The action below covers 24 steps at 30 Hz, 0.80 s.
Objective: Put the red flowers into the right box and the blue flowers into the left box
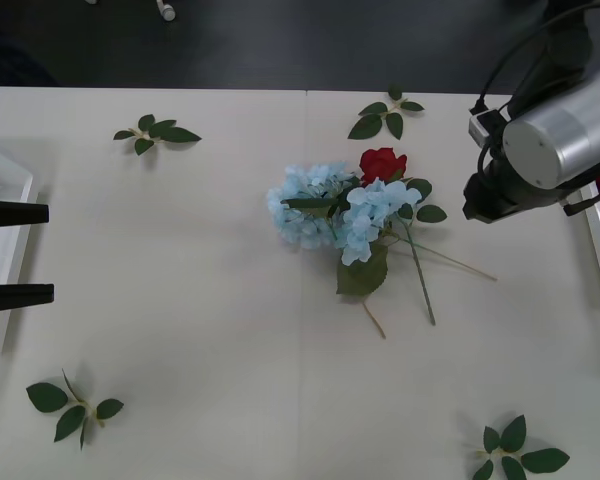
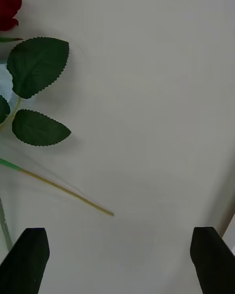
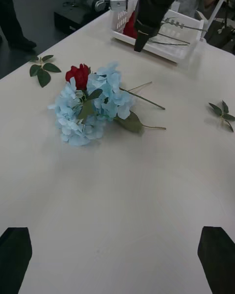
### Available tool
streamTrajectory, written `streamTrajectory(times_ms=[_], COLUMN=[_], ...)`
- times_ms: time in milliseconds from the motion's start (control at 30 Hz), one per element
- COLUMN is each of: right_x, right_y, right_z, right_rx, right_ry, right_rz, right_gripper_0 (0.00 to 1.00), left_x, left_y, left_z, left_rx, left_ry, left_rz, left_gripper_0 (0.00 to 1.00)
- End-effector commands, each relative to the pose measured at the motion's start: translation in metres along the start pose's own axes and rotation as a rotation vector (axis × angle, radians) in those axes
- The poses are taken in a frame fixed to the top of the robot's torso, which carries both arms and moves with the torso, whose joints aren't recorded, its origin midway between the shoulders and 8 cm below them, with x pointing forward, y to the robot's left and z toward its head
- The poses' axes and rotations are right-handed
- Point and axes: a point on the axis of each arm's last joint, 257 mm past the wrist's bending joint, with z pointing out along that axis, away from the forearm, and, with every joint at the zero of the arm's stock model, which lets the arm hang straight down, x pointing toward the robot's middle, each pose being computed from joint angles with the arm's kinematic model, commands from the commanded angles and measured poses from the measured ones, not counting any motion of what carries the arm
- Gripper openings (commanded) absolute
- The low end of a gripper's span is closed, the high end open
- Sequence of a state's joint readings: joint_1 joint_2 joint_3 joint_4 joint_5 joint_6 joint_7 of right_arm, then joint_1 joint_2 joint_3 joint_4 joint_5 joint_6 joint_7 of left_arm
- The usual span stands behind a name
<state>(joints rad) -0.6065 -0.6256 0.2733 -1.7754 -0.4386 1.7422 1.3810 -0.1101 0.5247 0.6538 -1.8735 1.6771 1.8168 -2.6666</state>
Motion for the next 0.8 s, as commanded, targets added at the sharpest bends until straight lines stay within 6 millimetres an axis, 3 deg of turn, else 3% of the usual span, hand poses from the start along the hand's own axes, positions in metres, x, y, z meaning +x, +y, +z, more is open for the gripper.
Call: streamTrajectory(times_ms=[33, 400, 800], right_x=[-0.02, -0.017, -0.005], right_y=[0.016, 0.058, 0.081], right_z=[-0.01, 0.013, 0.031], right_rx=[0.015, 0.011, -0.012], right_ry=[-0.05, -0.02, 0.016], right_rz=[-0.003, -0.028, -0.056], right_gripper_0=[0.85, 0.85, 0.85], left_x=[-0.009, -0.009, -0.009], left_y=[0.007, 0.007, 0.007], left_z=[-0.006, -0.006, -0.006], left_rx=[-0.023, -0.023, -0.023], left_ry=[0.005, 0.005, 0.005], left_rz=[0.07, 0.07, 0.07], left_gripper_0=[1.0, 1.0, 1.0])
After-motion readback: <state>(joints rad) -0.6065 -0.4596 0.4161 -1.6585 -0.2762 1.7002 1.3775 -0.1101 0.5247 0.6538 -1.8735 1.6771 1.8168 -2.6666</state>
